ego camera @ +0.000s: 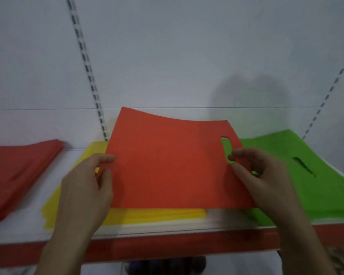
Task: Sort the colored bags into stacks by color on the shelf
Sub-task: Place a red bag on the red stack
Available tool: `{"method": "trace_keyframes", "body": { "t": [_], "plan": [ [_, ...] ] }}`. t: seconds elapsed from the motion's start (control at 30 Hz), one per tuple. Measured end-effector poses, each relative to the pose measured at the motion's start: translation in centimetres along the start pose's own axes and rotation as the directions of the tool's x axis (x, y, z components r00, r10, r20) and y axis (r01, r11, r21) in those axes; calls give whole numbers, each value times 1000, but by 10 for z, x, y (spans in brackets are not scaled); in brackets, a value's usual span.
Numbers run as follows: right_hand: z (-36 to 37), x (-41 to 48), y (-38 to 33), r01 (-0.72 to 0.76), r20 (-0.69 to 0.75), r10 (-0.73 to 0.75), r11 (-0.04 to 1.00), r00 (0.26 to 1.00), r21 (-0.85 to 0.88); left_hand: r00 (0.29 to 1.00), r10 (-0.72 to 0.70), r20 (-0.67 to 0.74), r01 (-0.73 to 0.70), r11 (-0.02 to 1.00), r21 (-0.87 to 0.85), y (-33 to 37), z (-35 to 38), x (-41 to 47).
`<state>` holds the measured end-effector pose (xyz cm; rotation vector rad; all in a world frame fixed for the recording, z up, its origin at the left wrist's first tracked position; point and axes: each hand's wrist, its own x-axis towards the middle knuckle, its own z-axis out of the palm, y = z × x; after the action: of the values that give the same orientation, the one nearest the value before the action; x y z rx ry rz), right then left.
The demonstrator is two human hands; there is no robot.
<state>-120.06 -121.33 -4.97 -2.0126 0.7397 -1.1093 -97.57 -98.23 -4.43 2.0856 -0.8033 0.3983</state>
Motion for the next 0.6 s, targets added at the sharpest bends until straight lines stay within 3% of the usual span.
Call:
{"method": "trace_keyframes", "body": {
  "t": [0.3,0.47,0.6],
  "plan": [
    [167,-34,-93,60,186,-75,995,980,83,980,-96,-174,118,986,117,-140,-134,3],
    [250,-59,-147,118,226,-123,992,966,36,961,-108,-255,156,972,175,-210,-199,9],
    [309,-75,-181,89,176,-94,995,980,33,950,-150,-275,211,955,208,-255,-237,18]
  ]
}}
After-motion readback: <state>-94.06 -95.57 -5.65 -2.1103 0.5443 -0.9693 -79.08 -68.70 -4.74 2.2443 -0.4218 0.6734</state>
